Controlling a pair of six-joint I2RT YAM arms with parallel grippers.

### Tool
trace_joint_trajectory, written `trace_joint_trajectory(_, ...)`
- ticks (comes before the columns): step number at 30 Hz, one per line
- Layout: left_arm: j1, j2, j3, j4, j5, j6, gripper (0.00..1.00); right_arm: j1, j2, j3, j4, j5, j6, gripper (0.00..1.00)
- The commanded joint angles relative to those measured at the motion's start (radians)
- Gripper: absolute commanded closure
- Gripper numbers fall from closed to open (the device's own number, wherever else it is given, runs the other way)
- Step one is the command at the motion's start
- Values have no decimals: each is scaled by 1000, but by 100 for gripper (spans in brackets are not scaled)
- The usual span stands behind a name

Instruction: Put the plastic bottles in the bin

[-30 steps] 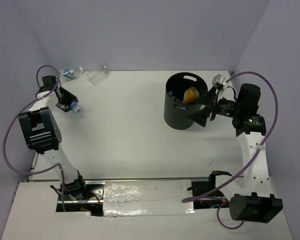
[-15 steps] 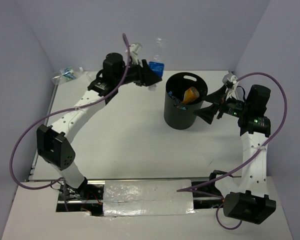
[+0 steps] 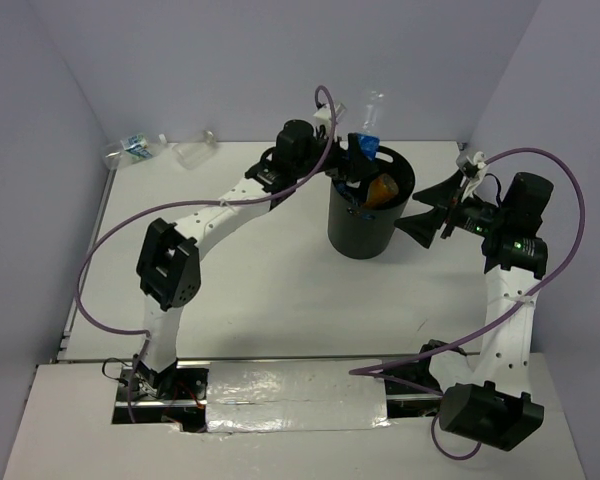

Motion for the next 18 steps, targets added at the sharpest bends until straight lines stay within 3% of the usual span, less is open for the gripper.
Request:
trace_joint_trajectory(1, -14, 29, 94, 22, -23, 3, 1, -10, -12, 5, 19, -28, 6, 0)
trace_joint_trajectory(6, -14, 14, 116, -1, 24, 28, 0, -17, -11, -2, 30, -34, 10, 0)
trace_joint_trajectory(13, 0, -134, 76, -30, 43, 111, 1, -21, -18, -12, 53, -25, 19, 0)
trace_joint_trajectory(16, 43, -235, -17, -9, 7, 115, 1, -26, -23, -16, 54, -16, 16, 0)
trace_joint_trajectory(18, 133, -297, -107, 24, -13, 53, 0, -29, -25, -22, 60, -16, 16, 0)
